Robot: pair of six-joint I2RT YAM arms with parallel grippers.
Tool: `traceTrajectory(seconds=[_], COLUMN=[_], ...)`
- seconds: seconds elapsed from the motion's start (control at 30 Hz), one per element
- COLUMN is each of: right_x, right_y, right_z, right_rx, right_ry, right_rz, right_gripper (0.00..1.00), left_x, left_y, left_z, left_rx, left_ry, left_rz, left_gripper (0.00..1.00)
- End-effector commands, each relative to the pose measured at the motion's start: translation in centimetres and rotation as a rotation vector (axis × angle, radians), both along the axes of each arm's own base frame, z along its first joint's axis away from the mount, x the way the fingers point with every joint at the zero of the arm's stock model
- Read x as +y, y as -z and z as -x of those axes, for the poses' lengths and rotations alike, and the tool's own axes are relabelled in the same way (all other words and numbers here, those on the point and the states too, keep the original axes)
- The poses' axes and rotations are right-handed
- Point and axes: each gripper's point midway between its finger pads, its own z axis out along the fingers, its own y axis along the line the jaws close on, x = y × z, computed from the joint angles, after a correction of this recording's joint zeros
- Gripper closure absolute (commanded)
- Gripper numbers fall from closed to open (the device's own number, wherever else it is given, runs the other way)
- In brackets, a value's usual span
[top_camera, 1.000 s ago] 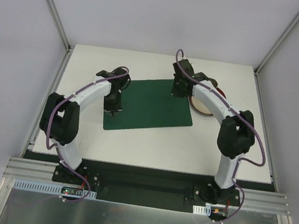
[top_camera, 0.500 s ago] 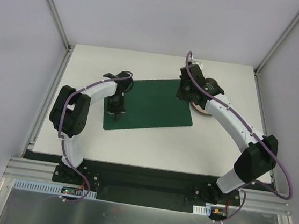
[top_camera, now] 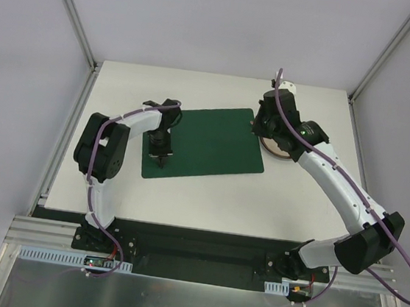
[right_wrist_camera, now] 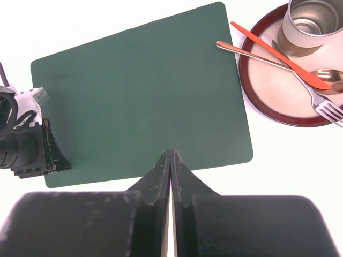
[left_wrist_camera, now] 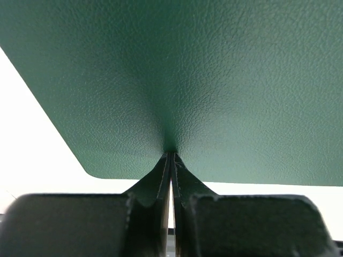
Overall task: Set the dinner table for one person
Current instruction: Flatten out the napkin at the center of the board.
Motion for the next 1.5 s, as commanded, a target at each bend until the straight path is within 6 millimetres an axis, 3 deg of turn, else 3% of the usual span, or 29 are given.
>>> traceTrajectory(seconds=[0.0,0.2,0.5,0.93,1.47], right_x=[-0.8,-1.2,-1.6,-2.1,-3.8], right_y=[-0.9,-1.1,-1.7,-1.5,-1.3], right_z=[0.3,0.3,0.5,0.8,1.3], right_rx=[-0.034,-0.038,-0.051,-0.044,-0.043], right_ry=[0.016,0.024,0.037,0.059,0.083], right_rz=[0.011,0.017,0.004,-0.001,0.039], right_gripper=[0.99,0.99,0.99,0.99,0.99], left_x=[-0.5,-0.2,0.2,0.5,1.4], left_y=[1.4,2.2,1.8,2.8,2.9], left_z=[-0.2,-0.4,-1.1,-0.1,-3.3], left_rx=[0.038,0.058,0.044,0.056,0.035], left_ry=[-0.008,-0.014,-0.022,-0.030,-0.055], left_rz=[0.019,0.019,0.036,0.035,0.062], left_gripper=[1.00,1.00,1.00,1.00,1.00])
